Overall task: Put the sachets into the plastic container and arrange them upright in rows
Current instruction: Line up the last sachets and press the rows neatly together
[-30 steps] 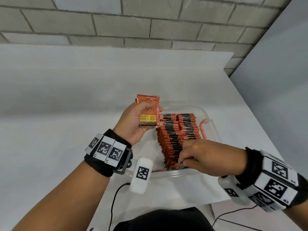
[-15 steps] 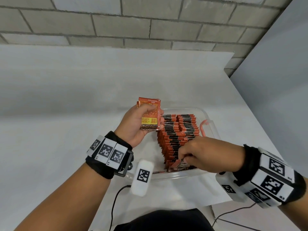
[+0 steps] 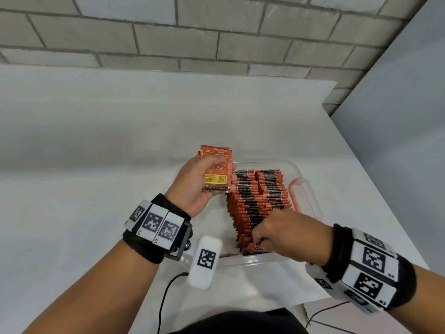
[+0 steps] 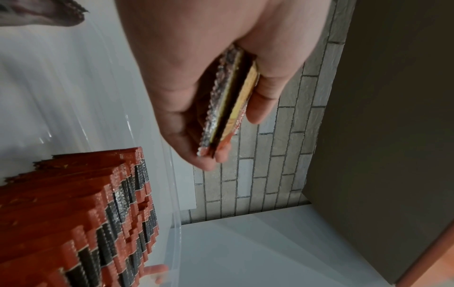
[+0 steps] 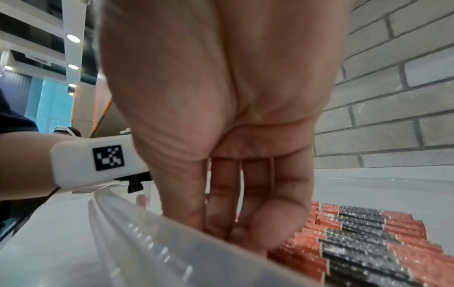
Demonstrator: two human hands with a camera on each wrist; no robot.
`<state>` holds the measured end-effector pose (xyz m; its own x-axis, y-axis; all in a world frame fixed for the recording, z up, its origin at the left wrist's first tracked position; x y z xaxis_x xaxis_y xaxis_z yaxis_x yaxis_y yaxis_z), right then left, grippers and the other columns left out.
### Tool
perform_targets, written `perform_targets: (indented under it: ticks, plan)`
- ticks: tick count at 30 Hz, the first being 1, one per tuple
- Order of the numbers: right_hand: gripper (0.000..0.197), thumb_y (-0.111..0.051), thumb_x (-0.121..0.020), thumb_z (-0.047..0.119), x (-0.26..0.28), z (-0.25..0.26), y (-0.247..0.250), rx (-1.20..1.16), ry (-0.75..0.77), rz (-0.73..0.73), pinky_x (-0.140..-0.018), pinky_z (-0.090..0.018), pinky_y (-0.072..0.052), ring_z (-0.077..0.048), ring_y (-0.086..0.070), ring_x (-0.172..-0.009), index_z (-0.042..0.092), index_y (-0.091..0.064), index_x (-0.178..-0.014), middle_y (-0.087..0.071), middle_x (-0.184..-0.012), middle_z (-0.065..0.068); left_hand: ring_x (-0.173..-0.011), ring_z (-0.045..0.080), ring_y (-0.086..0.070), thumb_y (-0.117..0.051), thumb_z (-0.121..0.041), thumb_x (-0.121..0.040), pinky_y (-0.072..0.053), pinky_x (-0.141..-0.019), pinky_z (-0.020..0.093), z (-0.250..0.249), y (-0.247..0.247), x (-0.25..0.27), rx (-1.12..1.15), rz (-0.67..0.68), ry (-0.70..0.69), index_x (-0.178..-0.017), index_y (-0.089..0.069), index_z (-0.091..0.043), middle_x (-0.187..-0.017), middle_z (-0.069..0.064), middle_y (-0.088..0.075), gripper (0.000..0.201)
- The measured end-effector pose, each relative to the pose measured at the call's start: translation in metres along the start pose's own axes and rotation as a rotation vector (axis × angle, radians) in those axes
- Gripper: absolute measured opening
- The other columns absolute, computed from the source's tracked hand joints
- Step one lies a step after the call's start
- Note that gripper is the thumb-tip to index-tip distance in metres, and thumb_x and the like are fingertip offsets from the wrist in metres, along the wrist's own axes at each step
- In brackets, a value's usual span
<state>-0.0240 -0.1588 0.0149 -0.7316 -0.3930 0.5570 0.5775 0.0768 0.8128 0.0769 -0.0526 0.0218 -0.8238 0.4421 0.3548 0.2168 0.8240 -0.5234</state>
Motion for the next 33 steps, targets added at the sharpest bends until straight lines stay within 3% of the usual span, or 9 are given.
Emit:
perform_targets:
  ticks: [5,9,12,15,18,20,22,24,33]
  plan:
    - [0.016,-0.048,-0.088,0.006,-0.001,0.005,0.006,0.103,0.035,-0.122,-0.049,-0.021,-0.024,-0.020,-0.046,-0.066,0.010,-0.047,-0.073,-0.048,-0.073,-0.003,-0.059,0.020,-0.065,-0.048,-0.008,-0.093,-0.056,-0.057,0.032,-0.001,0.000,0.000,0.007,-0.003,0.000,-0.097,-0.059,-0.004,-0.073,0.011,-0.068,0.012]
    - [0.040,-0.065,-0.061,-0.005,0.000,0.007,0.005,0.139,0.095,-0.128,-0.037,-0.017,-0.010,-0.016,-0.030,-0.040,0.016,-0.032,-0.055,-0.032,-0.049,0.003,-0.059,0.020,-0.065,-0.049,-0.008,-0.093,-0.056,-0.058,0.032,-0.001,0.000,-0.001,-0.004,-0.005,0.001,-0.095,-0.060,-0.004,-0.073,0.010,-0.068,0.013]
    - [0.045,-0.066,-0.058,-0.009,-0.005,0.005,0.000,0.157,0.116,-0.123,-0.036,-0.015,-0.007,-0.016,-0.027,-0.036,0.017,-0.030,-0.052,-0.025,-0.045,0.005,-0.060,0.020,-0.065,-0.048,-0.009,-0.093,-0.056,-0.058,0.032,-0.001,0.000,-0.001,-0.011,-0.002,0.001,-0.095,-0.061,-0.004,-0.073,0.010,-0.069,0.013]
    - [0.046,-0.060,-0.067,-0.010,-0.008,0.003,0.000,0.156,0.108,-0.120,-0.038,-0.017,-0.010,-0.014,-0.023,-0.035,0.017,-0.026,-0.052,-0.015,-0.045,0.007,-0.060,0.020,-0.065,-0.048,-0.009,-0.094,-0.056,-0.058,0.032,-0.001,0.000,-0.002,-0.018,0.002,0.000,-0.095,-0.061,-0.005,-0.074,0.010,-0.069,0.014]
    - [0.044,-0.051,-0.078,-0.006,-0.013,0.003,0.000,0.207,0.090,-0.145,-0.041,-0.022,-0.019,-0.012,-0.024,-0.041,0.016,-0.022,-0.052,-0.023,-0.048,0.003,-0.060,0.020,-0.065,-0.048,-0.009,-0.094,-0.056,-0.059,0.032,-0.002,0.000,-0.002,-0.017,0.006,-0.006,-0.096,-0.061,-0.005,-0.075,0.010,-0.068,0.014]
    - [0.033,-0.047,-0.083,0.001,-0.012,-0.001,-0.001,0.202,0.040,-0.103,-0.044,-0.025,-0.029,-0.017,-0.036,-0.047,0.013,-0.034,-0.055,-0.036,-0.053,-0.002,-0.060,0.020,-0.065,-0.048,-0.009,-0.094,-0.056,-0.059,0.032,-0.002,0.000,-0.002,-0.014,0.006,-0.007,-0.096,-0.060,-0.005,-0.074,0.010,-0.068,0.013]
    - [0.020,-0.048,-0.085,0.006,-0.009,-0.004,0.001,0.165,0.007,-0.053,-0.053,-0.030,-0.042,-0.023,-0.053,-0.059,0.007,-0.055,-0.066,-0.055,-0.064,-0.007,-0.060,0.020,-0.065,-0.048,-0.009,-0.093,-0.056,-0.059,0.032,-0.002,0.001,-0.002,-0.013,0.006,-0.006,-0.096,-0.060,-0.005,-0.074,0.010,-0.068,0.013]
    - [0.021,-0.046,-0.086,0.006,-0.005,-0.007,0.002,0.139,-0.008,-0.031,-0.060,-0.031,-0.049,-0.023,-0.060,-0.068,0.006,-0.065,-0.076,-0.064,-0.074,-0.009,-0.061,0.020,-0.065,-0.048,-0.010,-0.093,-0.056,-0.059,0.032,-0.001,0.001,-0.002,-0.016,0.005,-0.004,-0.095,-0.061,-0.005,-0.075,0.010,-0.069,0.013]
    - [0.018,-0.046,-0.084,0.003,-0.007,-0.004,0.001,0.155,-0.042,-0.006,-0.060,-0.030,-0.048,-0.022,-0.054,-0.064,0.010,-0.056,-0.071,-0.056,-0.069,-0.007,-0.061,0.021,-0.065,-0.049,-0.009,-0.093,-0.056,-0.059,0.032,0.000,0.001,0.000,-0.010,0.009,-0.006,-0.093,-0.062,-0.005,-0.075,0.010,-0.069,0.014]
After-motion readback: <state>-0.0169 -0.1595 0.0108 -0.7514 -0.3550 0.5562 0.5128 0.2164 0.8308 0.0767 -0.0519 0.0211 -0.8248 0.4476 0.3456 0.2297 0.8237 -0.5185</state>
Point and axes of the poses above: each hand's wrist, its own x-axis away from the middle knuckle, its own y-axis out of the back of the hand, z = x × y, the point moved 7 cm from there along -x, towards the middle knuckle
